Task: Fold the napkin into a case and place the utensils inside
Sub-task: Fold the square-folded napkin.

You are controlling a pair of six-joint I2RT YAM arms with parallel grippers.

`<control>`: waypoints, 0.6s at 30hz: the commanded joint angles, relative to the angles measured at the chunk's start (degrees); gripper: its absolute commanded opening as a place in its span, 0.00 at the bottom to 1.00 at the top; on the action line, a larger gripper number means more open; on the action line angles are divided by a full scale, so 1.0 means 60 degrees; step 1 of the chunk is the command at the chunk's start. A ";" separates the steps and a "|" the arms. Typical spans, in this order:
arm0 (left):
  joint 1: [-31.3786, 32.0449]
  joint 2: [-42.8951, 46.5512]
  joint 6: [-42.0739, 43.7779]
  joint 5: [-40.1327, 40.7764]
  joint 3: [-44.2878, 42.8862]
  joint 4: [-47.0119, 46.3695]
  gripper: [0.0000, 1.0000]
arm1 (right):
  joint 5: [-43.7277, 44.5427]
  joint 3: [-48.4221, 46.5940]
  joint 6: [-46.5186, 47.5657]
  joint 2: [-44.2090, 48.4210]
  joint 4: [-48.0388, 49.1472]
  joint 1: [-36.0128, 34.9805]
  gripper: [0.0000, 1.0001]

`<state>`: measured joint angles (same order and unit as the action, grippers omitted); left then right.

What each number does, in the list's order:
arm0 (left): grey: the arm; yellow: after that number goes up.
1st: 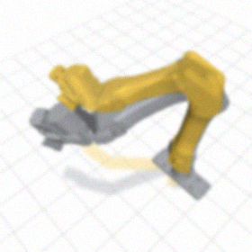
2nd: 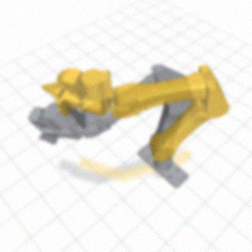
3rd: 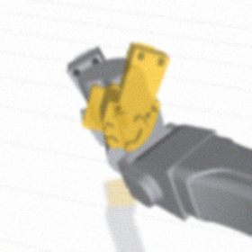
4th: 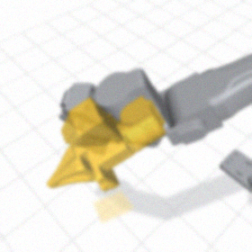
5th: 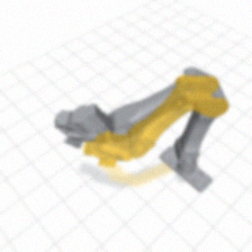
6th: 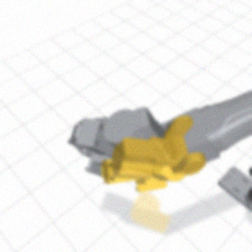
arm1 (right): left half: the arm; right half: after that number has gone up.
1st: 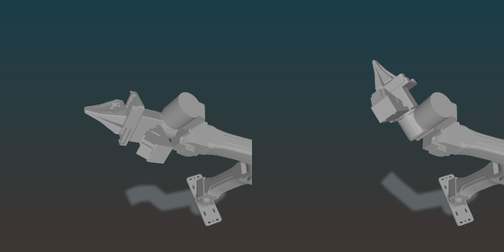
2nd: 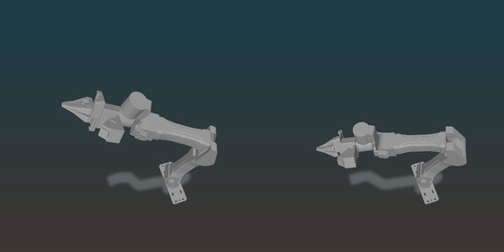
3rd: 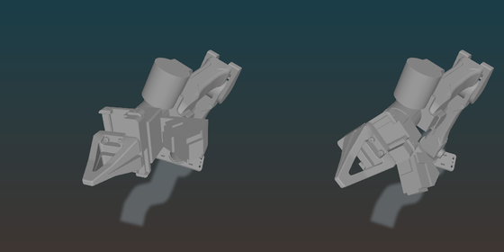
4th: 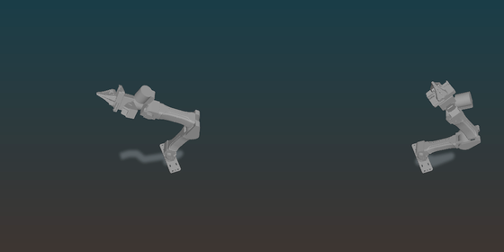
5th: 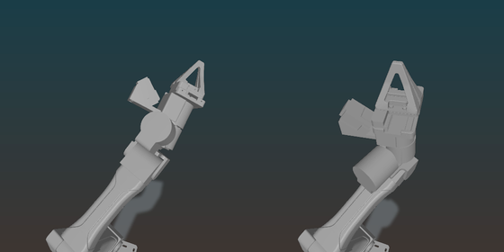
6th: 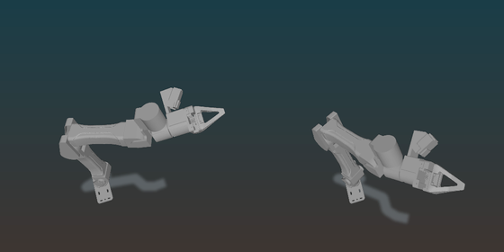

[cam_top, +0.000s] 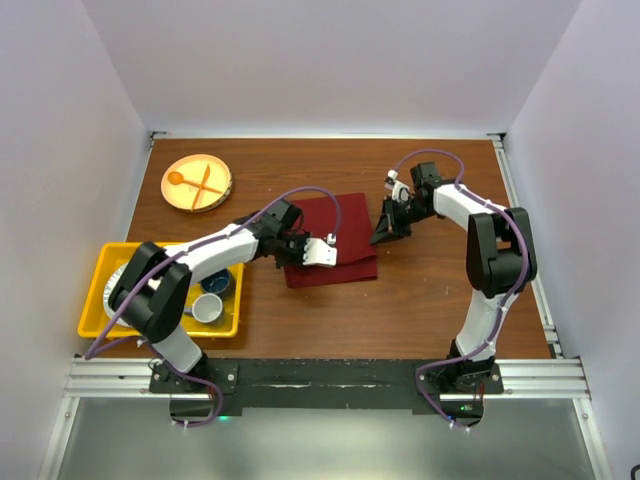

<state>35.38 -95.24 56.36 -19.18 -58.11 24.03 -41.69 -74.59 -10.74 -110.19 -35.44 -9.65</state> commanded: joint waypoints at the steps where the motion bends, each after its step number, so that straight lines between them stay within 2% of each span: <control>1: 0.0007 0.0873 0.0041 -0.0157 -0.0481 0.0578 0.00 | -0.0522 -0.0328 0.0194 0.0684 -0.0743 -0.0032 0.00; 6: 0.0007 0.1049 -0.0120 -0.0480 -0.0672 0.1106 0.00 | -0.0522 -0.0020 0.0383 0.1065 -0.1065 -0.0032 0.00; 11: 0.0022 0.1152 -0.0179 -0.0744 -0.0248 0.1020 0.00 | -0.0128 0.0170 0.0545 0.1051 -0.1213 -0.0091 0.00; 12: 0.0037 0.1137 -0.0194 -0.0729 -0.0189 0.0918 0.00 | 0.0004 0.0214 0.0574 0.1022 -0.1169 -0.0134 0.09; 13: 0.0037 0.1108 -0.0223 -0.0715 -0.0044 0.0844 0.00 | 0.0237 0.0316 0.0546 0.0993 -0.1009 -0.0135 0.24; 18: 0.0037 0.0903 -0.0106 -0.0539 0.0367 0.0420 0.00 | 0.0942 0.0507 0.0355 0.0510 -0.0598 -0.0237 0.46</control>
<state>35.38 -90.30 56.05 -21.43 -57.52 28.71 -39.83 -72.40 -8.43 -105.78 -40.73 -10.41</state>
